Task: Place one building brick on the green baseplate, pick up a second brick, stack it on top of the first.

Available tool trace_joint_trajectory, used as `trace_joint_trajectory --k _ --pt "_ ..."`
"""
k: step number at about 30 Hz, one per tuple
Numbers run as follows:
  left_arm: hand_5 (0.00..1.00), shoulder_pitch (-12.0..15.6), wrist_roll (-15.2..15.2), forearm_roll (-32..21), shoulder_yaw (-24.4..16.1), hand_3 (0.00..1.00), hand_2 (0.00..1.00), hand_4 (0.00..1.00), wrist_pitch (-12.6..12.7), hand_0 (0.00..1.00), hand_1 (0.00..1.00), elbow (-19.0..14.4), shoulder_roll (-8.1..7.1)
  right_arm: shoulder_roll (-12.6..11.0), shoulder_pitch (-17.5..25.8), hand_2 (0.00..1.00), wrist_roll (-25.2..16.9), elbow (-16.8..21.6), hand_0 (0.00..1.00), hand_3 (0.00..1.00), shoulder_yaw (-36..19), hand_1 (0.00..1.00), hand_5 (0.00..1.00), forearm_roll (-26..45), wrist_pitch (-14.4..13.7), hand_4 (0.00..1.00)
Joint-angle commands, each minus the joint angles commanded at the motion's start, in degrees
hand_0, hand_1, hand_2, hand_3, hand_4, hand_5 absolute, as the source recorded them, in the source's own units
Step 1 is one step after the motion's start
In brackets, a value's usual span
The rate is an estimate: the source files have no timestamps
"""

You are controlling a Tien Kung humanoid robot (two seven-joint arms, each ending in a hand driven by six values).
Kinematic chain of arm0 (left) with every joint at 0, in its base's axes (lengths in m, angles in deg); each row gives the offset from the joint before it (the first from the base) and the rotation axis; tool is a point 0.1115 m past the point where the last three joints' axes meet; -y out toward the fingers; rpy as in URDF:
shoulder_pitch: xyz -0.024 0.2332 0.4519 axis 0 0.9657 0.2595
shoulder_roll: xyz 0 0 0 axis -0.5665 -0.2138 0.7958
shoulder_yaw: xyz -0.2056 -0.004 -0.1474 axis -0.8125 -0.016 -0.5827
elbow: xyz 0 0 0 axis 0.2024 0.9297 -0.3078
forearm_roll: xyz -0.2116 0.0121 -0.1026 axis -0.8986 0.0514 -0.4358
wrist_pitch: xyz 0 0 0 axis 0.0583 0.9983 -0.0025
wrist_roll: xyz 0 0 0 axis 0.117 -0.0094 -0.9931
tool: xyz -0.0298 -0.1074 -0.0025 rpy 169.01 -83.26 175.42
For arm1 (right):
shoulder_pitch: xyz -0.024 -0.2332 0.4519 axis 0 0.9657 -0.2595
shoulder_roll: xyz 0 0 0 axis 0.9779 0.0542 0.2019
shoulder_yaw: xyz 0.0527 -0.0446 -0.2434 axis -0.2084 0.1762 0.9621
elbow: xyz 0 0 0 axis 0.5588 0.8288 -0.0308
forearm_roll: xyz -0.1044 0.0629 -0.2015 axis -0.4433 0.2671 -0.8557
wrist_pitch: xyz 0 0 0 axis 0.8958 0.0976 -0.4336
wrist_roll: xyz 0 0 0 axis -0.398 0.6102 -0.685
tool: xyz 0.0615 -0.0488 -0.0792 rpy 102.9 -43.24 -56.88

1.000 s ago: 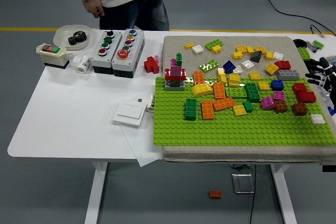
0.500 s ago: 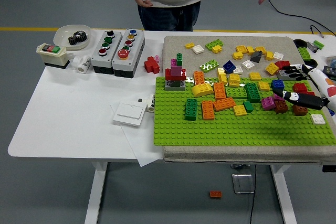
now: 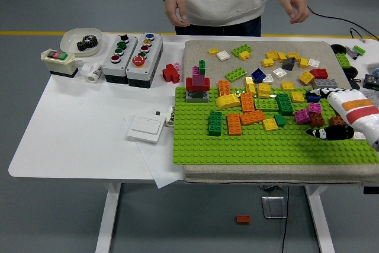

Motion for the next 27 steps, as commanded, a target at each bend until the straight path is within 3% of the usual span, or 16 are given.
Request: trace_joint_trajectory --k 5,9,10,15,16,27 --pt "0.714 0.0 0.0 0.0 0.1 0.636 0.846 0.759 0.0 0.852 0.846 0.0 0.00 0.1 -0.3 0.735 1.8 3.6 0.673 0.783 3.0 0.690 0.287 1.8 0.4 0.998" --pt "0.714 0.1 0.0 -0.1 0.2 0.636 0.846 0.759 0.1 0.852 0.846 0.0 -0.07 1.0 -1.4 0.735 5.7 7.3 0.673 0.783 6.6 0.690 0.287 4.4 1.3 0.998" --pt "0.713 0.1 0.0 0.0 0.2 0.634 0.844 0.754 0.1 0.849 0.843 0.0 -0.07 1.2 -1.6 0.757 6.4 7.8 0.722 0.791 7.4 0.719 0.321 4.9 1.5 0.998" --pt "0.713 0.3 -0.2 0.4 0.0 0.634 0.844 0.754 0.0 0.849 0.843 0.0 -0.16 4.3 -4.1 0.757 11.4 10.3 0.722 0.791 11.8 0.719 0.321 5.7 2.9 0.998" --pt "0.704 0.3 -0.3 0.5 0.0 0.631 0.833 0.745 0.0 0.843 0.837 0.0 -0.16 4.8 -4.3 0.757 11.8 10.4 0.678 0.801 12.2 0.706 0.379 5.6 3.1 0.998" --pt "0.698 0.3 -0.5 0.6 0.2 0.625 0.829 0.737 0.3 0.841 0.833 0.0 -0.44 11.6 -9.8 0.761 17.7 5.4 0.640 0.806 18.5 0.700 0.383 9.8 4.2 0.998"
